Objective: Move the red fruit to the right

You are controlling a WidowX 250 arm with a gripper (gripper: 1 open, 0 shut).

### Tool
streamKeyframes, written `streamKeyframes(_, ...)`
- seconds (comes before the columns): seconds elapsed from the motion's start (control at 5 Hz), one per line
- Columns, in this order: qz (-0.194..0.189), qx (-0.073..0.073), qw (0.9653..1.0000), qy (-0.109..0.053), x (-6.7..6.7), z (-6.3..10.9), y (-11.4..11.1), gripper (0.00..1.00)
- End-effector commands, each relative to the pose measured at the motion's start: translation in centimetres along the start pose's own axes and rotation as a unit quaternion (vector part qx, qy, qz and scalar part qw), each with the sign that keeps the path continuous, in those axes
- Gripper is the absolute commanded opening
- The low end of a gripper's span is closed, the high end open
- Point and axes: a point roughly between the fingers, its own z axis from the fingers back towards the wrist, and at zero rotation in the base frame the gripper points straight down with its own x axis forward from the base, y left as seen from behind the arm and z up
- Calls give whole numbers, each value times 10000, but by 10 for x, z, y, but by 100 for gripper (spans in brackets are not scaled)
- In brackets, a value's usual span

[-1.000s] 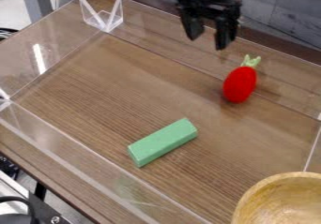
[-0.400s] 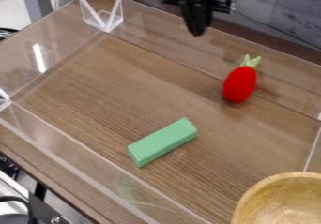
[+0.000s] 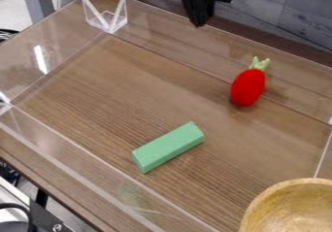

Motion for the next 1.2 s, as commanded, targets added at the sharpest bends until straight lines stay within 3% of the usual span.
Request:
streamKeyframes(0.0,-3,50,9997,-240,13,0,-4,0)
streamKeyframes(0.2,76,66,9997,-218,15,-14,-5,0)
streamKeyframes(0.6,-96,20,9999,-129,11,-7,2,0)
streamKeyframes(1.0,-24,67,9999,-104,3,-33,-1,0)
